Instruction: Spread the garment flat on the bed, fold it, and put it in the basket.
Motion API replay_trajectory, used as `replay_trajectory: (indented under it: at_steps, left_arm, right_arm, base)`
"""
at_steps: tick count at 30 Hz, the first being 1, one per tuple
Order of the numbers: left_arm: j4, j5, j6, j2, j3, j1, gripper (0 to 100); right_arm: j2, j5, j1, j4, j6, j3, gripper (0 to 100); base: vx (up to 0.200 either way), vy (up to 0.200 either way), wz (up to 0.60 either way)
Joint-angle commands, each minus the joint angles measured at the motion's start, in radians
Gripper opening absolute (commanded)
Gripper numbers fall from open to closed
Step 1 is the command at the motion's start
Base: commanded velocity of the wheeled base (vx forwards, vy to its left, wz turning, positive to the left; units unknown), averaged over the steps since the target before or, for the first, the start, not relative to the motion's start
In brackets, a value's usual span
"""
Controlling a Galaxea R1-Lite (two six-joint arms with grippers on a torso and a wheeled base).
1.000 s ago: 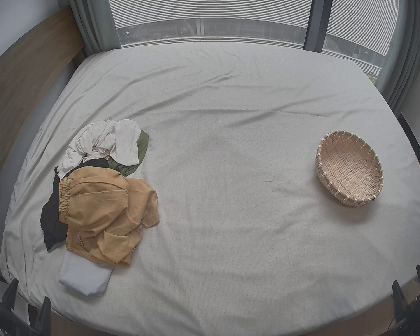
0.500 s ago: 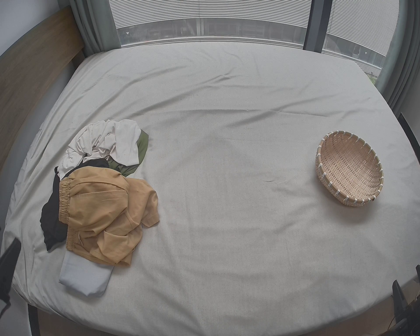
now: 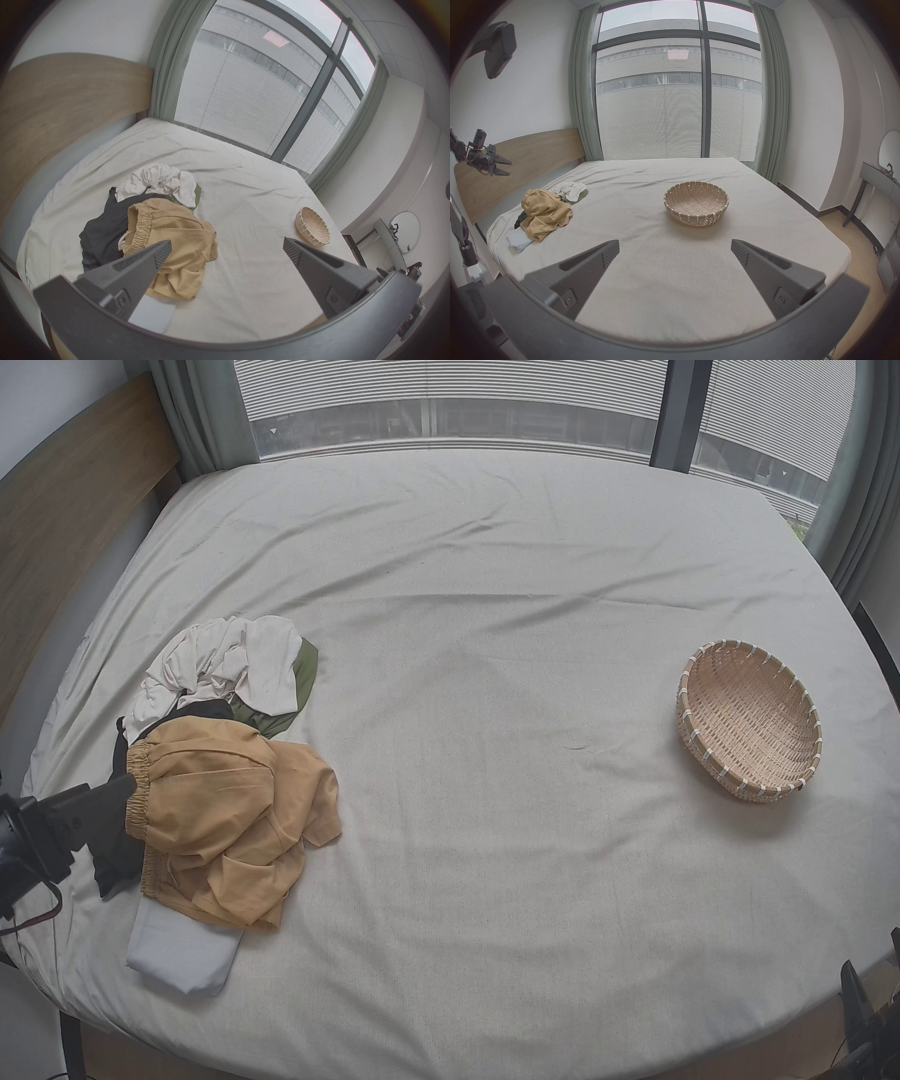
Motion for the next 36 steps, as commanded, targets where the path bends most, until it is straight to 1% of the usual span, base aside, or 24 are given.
replay_trajectory:
  at_steps: [1,3,5,6,7,8,9,12,17,22,23,27,31,36]
  left_arm:
    - [-0.033,-0.016,0.003,0.102,0.001,0.031,100]
    - [-0.048,-0.019,0.002,0.107,0.011,0.02,100]
    - [-0.045,-0.02,0.006,0.113,0.028,-0.014,100]
    - [-0.045,-0.02,0.006,0.113,0.028,-0.014,100]
    - [-0.042,-0.012,0.008,0.133,0.048,-0.058,100]
    - [-0.042,-0.012,0.008,0.133,0.048,-0.058,100]
    - [-0.044,-0.012,0.009,0.165,0.079,-0.073,100]
    - [-0.053,-0.017,0.009,0.209,0.12,-0.075,100]
    - [-0.053,-0.022,0.011,0.265,0.148,-0.075,100]
    - [-0.057,-0.029,0.006,0.323,0.151,-0.077,100]
    - [-0.057,-0.045,0.009,0.357,0.154,-0.077,100]
    - [-0.059,-0.065,0.008,0.41,0.159,-0.077,100]
    - [-0.059,-0.065,0.008,0.47,0.159,-0.077,100]
    - [-0.114,-0.065,0.008,0.582,0.155,-0.067,100]
  right_arm:
    - [-0.002,0.0,0.0,0.0,0.0,0.016,100]
    - [-0.004,0.0,0.0,-0.001,-0.002,0.018,100]
    - [-0.004,0.0,0.0,-0.001,-0.002,0.016,100]
    - [-0.004,0.0,0.0,-0.001,-0.002,0.016,100]
    - [-0.002,0.0,0.0,-0.001,-0.002,0.016,100]
    - [-0.002,0.0,0.0,-0.001,-0.002,0.016,100]
    - [-0.002,0.0,0.0,-0.001,-0.002,0.018,100]
    - [-0.002,0.0,0.0,-0.001,-0.002,0.018,100]
    - [-0.002,0.002,0.0,-0.001,-0.002,0.018,100]
    - [-0.002,0.002,0.0,-0.001,-0.002,0.018,100]
    - [-0.002,0.002,0.0,-0.001,-0.002,0.018,100]
    - [-0.002,0.002,-0.002,-0.001,0.0,0.018,100]
    - [-0.002,0.002,-0.002,-0.001,0.0,0.018,100]
    - [-0.002,0.002,0.0,-0.001,0.0,0.016,100]
  base:
    - [0.0,0.0,0.0]
    - [0.0,0.0,0.0]
    - [0.0,0.0,0.0]
    - [0.0,0.0,0.0]
    - [0.0,0.0,0.0]
    - [0.0,0.0,0.0]
    - [0.0,0.0,0.0]
    - [0.0,0.0,0.0]
    - [0.0,0.0,0.0]
    - [0.0,0.0,0.0]
    - [0.0,0.0,0.0]
    - [0.0,0.0,0.0]
    - [0.0,0.0,0.0]
    - [0.0,0.0,0.0]
